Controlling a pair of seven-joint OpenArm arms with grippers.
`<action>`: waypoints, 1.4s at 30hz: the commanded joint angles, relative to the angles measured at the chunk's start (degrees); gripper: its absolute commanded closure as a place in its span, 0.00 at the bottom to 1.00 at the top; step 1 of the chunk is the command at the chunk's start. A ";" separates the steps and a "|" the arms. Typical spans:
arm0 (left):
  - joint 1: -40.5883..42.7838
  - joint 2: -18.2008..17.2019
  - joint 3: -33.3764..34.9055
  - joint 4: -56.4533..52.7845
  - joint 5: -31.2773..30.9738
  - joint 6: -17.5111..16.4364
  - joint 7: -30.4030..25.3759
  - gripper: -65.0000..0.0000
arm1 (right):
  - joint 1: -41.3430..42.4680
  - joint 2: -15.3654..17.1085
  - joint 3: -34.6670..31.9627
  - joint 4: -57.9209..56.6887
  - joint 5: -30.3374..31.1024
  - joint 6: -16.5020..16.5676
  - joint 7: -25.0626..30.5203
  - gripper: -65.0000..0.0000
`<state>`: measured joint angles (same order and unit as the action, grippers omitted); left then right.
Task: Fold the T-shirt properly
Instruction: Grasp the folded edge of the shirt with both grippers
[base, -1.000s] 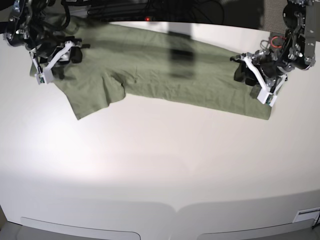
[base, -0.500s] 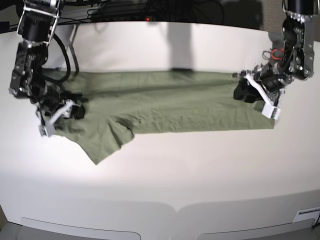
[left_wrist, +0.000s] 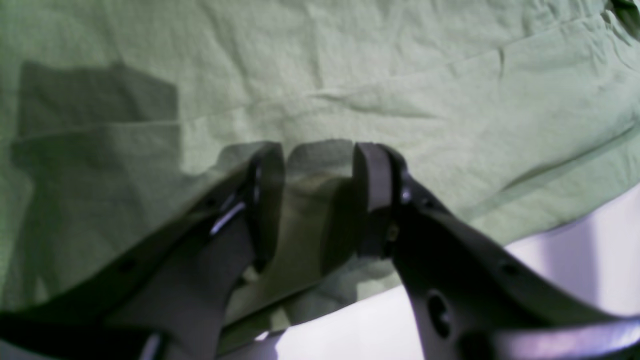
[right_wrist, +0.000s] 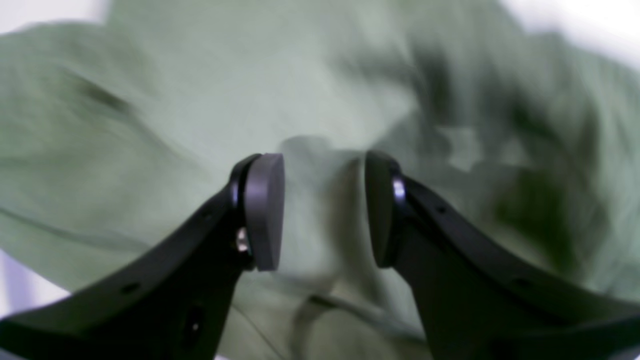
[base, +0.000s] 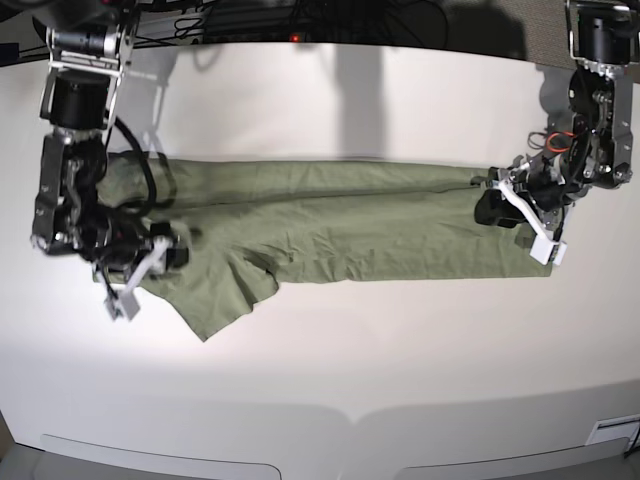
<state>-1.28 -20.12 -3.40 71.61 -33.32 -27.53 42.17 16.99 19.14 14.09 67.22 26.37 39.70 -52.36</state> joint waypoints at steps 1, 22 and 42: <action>0.15 -0.55 0.09 -0.48 2.89 1.81 3.61 0.64 | 3.67 0.83 0.17 1.29 0.83 0.30 1.66 0.58; 0.15 -0.55 0.11 -0.48 2.82 1.81 6.16 0.64 | 23.78 -0.31 -13.42 -26.62 -20.65 -6.51 24.83 0.32; 0.15 -0.55 0.11 -0.48 2.73 1.79 6.21 0.64 | 23.96 -1.18 -14.16 -42.36 -23.19 -6.62 22.64 0.71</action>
<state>-1.74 -20.14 -3.40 71.61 -33.54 -27.42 43.86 39.99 17.80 -0.05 24.62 3.36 32.42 -27.94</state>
